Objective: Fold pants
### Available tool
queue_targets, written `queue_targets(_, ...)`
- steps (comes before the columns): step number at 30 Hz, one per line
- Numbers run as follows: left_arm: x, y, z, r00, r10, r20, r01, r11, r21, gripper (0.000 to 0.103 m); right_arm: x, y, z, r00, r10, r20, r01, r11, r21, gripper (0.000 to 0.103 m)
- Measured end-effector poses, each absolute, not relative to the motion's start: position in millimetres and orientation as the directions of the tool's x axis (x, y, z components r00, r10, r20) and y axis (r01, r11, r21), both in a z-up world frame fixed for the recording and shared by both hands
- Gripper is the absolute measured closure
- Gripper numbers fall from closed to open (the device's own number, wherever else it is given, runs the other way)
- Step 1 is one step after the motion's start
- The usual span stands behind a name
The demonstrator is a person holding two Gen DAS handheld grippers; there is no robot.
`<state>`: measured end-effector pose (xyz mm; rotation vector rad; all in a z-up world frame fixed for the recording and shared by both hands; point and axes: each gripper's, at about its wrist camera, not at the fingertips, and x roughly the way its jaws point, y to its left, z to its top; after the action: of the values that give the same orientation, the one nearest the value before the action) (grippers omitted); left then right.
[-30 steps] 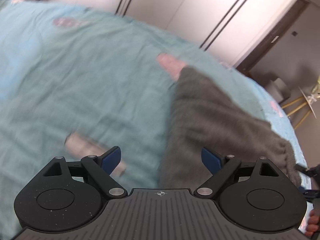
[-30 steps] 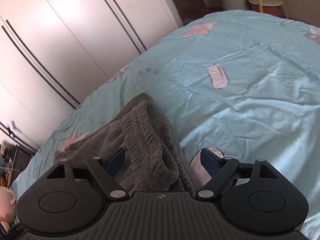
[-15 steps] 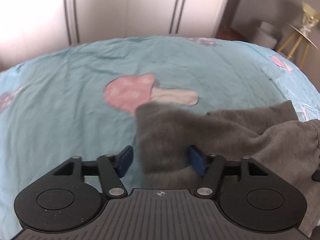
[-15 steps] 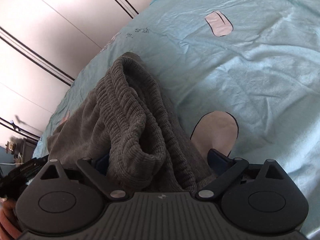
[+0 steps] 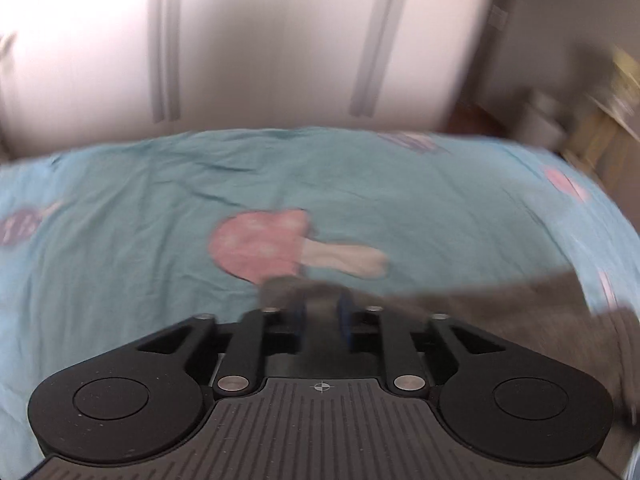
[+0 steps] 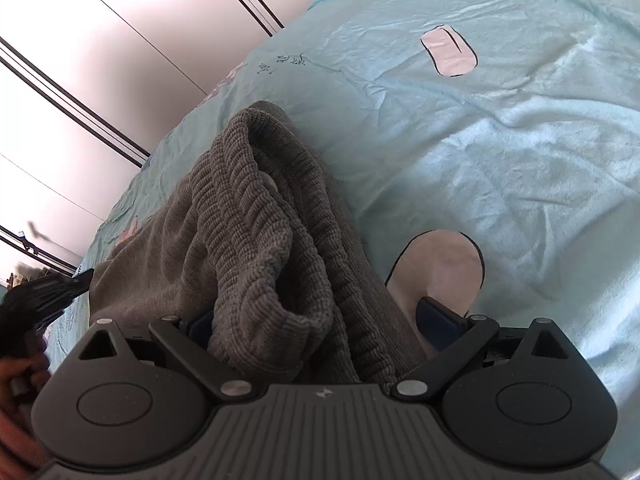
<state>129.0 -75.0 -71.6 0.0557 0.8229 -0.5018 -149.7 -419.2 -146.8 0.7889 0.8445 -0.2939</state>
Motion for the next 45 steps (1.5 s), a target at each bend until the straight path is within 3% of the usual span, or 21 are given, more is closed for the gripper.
queue_targets(3,112.5,-88.0,-79.5,0.543,-0.424,-0.725,0.535,0.840,-0.090,0.062,-149.3,-418.8,-146.4,0.645,0.067,-0.761,0.524,0.686,0.504,0.005)
queue_targets(6,117.5,-99.0,-102.3,0.597,-0.277,-0.753,0.484,0.873,0.063,0.065,-150.9,-419.3,-146.5,0.648,0.072,-0.758,0.522,0.683,0.511,0.005)
queue_targets(7,117.8,-99.8,-106.4,0.656,-0.194,-0.729,0.434,0.888,0.153,0.057,-149.5,-419.8,-147.7,0.648,0.071,-0.758,0.522,0.683,0.510,0.005)
queue_targets(8,117.9,-99.9,-107.7,0.697,-0.137,-0.704,0.391,0.896,0.213,0.038,-149.3,-419.4,-147.8,0.647,0.070,-0.760,0.523,0.685,0.508,0.005)
queue_targets(9,118.6,-97.2,-105.9,0.706,-0.116,-0.699,0.358,0.910,0.211,0.039,-149.0,-419.2,-147.6,0.645,0.069,-0.761,0.522,0.686,0.506,0.005)
queue_targets(12,110.5,-79.8,-93.6,0.708,-0.102,-0.698,0.277,0.950,0.142,0.040,-148.6,-420.3,-147.7,0.645,0.076,-0.761,0.520,0.686,0.509,0.005)
queue_targets(14,100.0,-61.5,-88.1,0.719,-0.085,-0.689,0.242,0.961,0.134,0.031,-147.6,-422.6,-148.2,0.644,0.089,-0.760,0.515,0.685,0.516,0.005)
queue_targets(15,93.2,-50.1,-86.7,0.702,-0.122,-0.702,0.260,0.961,0.093,0.022,-145.9,-424.1,-148.1,0.640,0.099,-0.762,0.508,0.689,0.517,0.005)
queue_targets(18,71.6,-16.2,-87.4,0.600,-0.301,-0.741,0.340,0.935,-0.104,0.020,-141.6,-429.3,-147.2,0.634,0.141,-0.760,0.459,0.723,0.516,0.005)
queue_targets(23,63.1,-0.8,-101.7,0.472,-0.450,-0.758,0.387,0.878,-0.280,0.016,-141.5,-444.7,-147.6,0.640,0.231,-0.733,0.392,0.722,0.570,0.005)
queue_targets(29,75.6,-24.0,-116.7,0.332,-0.538,-0.775,0.433,0.817,-0.381,0.014,-130.7,-447.1,-143.7,0.620,0.261,-0.740,0.333,0.766,0.550,0.005)
queue_targets(30,76.8,-28.4,-118.6,0.311,-0.546,-0.778,0.448,0.806,-0.387,0.008,-128.0,-447.9,-143.0,0.615,0.267,-0.742,0.326,0.771,0.547,0.005)
queue_targets(33,80.1,-40.5,-128.5,0.312,-0.497,-0.809,0.462,0.824,-0.328,0.007,-121.2,-451.4,-145.0,0.608,0.289,-0.740,0.299,0.779,0.550,0.005)
queue_targets(38,91.0,-43.5,-140.4,0.223,-0.578,-0.785,0.441,0.778,-0.447,0.005,-113.0,-455.2,-148.5,0.609,0.328,-0.722,0.239,0.792,0.561,0.005)
queue_targets(45,99.4,-58.7,-151.0,0.194,-0.587,-0.786,0.472,0.758,-0.450,0.000,-97.1,-451.0,-149.2,0.592,0.355,-0.723,0.154,0.831,0.535,0.005)
